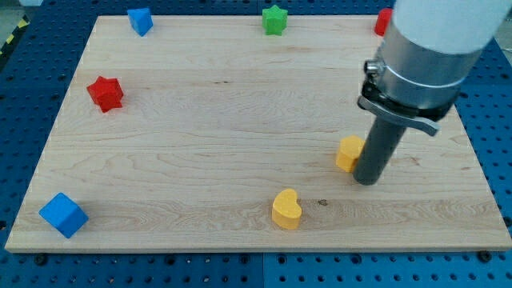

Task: Move the yellow hexagon to the center

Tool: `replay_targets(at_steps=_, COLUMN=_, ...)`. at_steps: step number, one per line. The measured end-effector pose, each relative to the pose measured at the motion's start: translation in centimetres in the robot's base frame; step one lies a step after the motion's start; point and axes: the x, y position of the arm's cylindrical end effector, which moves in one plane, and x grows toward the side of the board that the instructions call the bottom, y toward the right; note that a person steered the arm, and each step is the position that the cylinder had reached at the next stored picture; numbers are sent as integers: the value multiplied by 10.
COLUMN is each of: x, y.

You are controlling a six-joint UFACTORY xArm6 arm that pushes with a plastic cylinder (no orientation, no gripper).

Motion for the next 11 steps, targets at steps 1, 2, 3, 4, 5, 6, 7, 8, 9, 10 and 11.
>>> replay_targets(at_steps=1, x=-24, y=-14)
replay_targets(at_steps=2, x=-63, y=-30)
replay_targets(at_steps=3, x=-86, y=-44)
replay_targets(at_steps=4, x=-91, y=-48)
replay_targets(at_steps=5, x=-84, y=-6)
replay_targets(at_steps=6, x=-102, y=43)
replay_targets(at_steps=7, x=-137, y=39)
replay_targets(at_steps=8, x=-137, y=39)
replay_targets(at_steps=9, x=-132, y=21)
replay_targets(at_steps=10, x=-121, y=-21)
replay_targets(at_steps=11, x=-121, y=-62)
